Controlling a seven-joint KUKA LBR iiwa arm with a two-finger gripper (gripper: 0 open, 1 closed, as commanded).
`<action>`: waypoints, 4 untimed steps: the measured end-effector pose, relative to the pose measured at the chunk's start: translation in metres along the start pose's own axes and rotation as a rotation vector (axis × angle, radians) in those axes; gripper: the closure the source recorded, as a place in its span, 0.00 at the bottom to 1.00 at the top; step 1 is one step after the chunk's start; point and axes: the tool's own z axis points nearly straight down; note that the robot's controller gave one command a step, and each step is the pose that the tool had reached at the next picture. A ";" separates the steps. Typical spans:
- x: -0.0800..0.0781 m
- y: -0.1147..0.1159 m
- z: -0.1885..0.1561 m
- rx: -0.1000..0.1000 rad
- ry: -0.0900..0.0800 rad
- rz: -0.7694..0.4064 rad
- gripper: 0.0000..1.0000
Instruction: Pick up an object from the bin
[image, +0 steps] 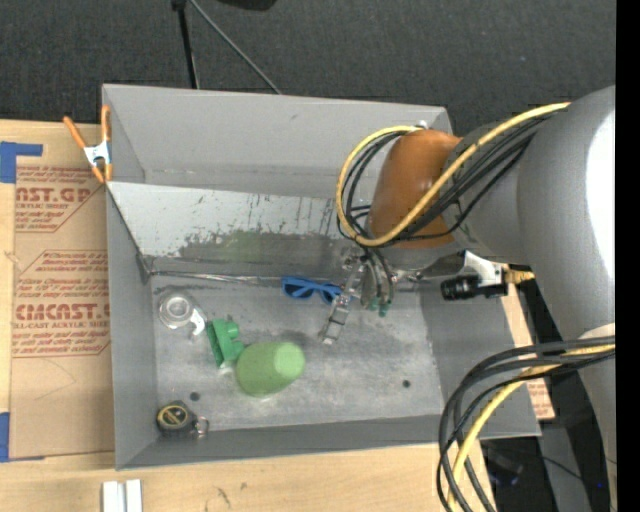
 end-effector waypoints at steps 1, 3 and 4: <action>0.002 0.000 0.032 0.000 0.004 0.136 0.00; 0.016 0.009 -0.049 -0.003 0.000 0.102 1.00; 0.012 0.015 -0.128 -0.004 -0.003 0.094 1.00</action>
Offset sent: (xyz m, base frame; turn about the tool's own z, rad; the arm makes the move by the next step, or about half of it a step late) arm -0.0017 0.0001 -0.0314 0.1369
